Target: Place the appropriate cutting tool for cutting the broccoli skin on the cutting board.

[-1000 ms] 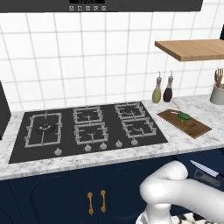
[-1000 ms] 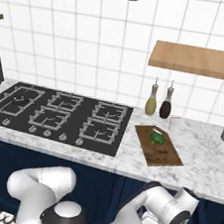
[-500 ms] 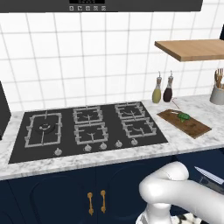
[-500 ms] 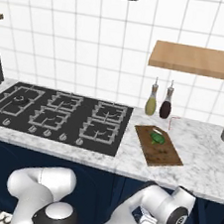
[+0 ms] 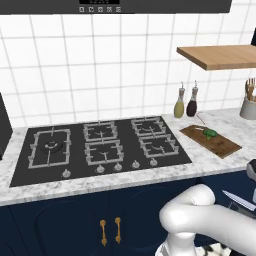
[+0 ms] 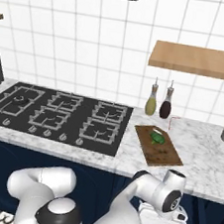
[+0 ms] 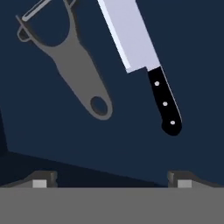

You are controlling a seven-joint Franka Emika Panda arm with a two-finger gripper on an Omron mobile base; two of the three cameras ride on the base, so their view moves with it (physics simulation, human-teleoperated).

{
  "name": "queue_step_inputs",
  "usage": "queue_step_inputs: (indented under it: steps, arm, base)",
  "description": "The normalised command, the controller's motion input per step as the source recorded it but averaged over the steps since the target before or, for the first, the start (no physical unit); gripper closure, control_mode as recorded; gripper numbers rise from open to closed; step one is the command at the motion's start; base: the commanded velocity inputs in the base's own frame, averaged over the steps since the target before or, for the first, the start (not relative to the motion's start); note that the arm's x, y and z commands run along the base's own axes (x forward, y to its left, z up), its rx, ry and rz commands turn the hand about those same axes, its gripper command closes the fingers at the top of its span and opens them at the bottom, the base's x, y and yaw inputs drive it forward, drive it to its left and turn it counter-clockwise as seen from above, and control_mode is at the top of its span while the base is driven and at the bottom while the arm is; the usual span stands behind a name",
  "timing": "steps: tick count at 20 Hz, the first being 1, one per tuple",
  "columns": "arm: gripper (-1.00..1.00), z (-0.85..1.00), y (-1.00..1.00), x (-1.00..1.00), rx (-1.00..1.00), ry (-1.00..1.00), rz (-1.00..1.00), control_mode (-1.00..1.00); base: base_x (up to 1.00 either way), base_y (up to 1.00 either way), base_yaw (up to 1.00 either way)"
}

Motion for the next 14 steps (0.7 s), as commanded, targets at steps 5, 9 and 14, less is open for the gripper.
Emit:
queue_step_inputs:
  steps: [5,9,14]
  arm:
    - [-1.0,-0.02,-0.08,0.09,-0.04,-0.26,0.13,-1.0]
    - [-1.0,-0.27,-0.05,0.15,0.0,-0.15,0.14,-1.0]
    - [-1.0,-0.33,-0.12,0.27,0.0,-0.01,0.12,-1.0]
  base:
    - [0.0,0.0,0.0]
    - [0.0,0.0,0.0]
    - [0.0,0.0,0.0]
